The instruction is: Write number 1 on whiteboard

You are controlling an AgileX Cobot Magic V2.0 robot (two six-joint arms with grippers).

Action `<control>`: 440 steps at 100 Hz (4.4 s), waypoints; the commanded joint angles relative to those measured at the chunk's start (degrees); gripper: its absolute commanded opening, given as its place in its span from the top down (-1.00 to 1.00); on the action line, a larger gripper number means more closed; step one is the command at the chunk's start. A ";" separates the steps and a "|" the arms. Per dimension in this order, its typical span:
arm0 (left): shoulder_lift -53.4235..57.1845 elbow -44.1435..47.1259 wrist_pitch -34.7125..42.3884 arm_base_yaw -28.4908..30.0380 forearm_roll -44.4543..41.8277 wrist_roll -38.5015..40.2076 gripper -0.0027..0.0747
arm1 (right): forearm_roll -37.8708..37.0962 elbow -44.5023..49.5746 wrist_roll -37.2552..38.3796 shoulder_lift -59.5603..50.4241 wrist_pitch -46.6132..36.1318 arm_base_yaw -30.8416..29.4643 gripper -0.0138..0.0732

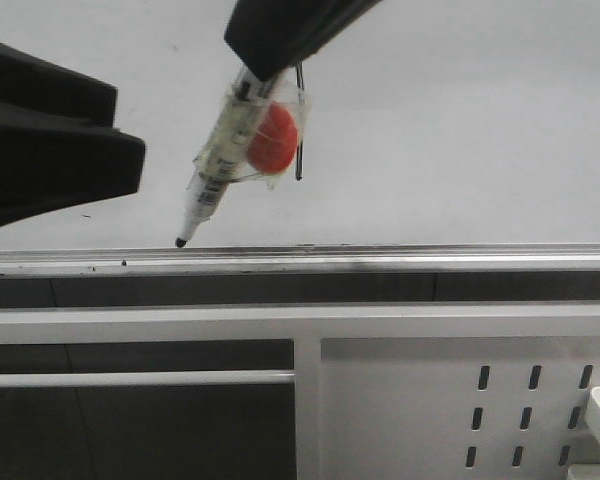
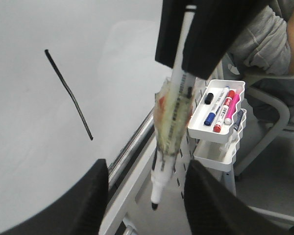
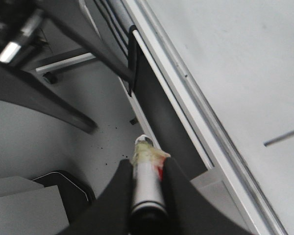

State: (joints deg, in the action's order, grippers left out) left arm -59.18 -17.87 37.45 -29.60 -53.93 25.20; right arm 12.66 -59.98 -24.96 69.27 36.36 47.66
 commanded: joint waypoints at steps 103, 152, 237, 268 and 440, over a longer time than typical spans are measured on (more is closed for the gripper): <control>-13.19 -4.40 13.13 0.11 8.44 -7.90 0.07 | 0.04 -2.46 -0.55 -0.85 -4.76 0.73 0.84; -14.40 -4.40 14.82 0.11 5.39 -7.01 0.98 | 0.04 -2.46 -0.55 -0.85 -4.76 0.73 0.84; -14.69 8.37 25.49 0.11 42.67 -8.49 0.98 | -0.62 -2.00 1.26 -9.79 6.19 0.30 0.82; -22.82 7.92 35.16 0.11 48.33 -8.49 0.98 | -0.62 -2.00 1.26 -9.93 4.03 0.30 0.82; -30.23 5.86 40.50 -5.32 54.84 -14.25 0.19 | -1.48 -2.00 1.26 -9.93 4.63 0.30 0.82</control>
State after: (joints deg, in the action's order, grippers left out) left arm -90.56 -12.40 65.14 -34.84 1.67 10.62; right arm 11.99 -60.49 -23.67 60.45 44.07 48.32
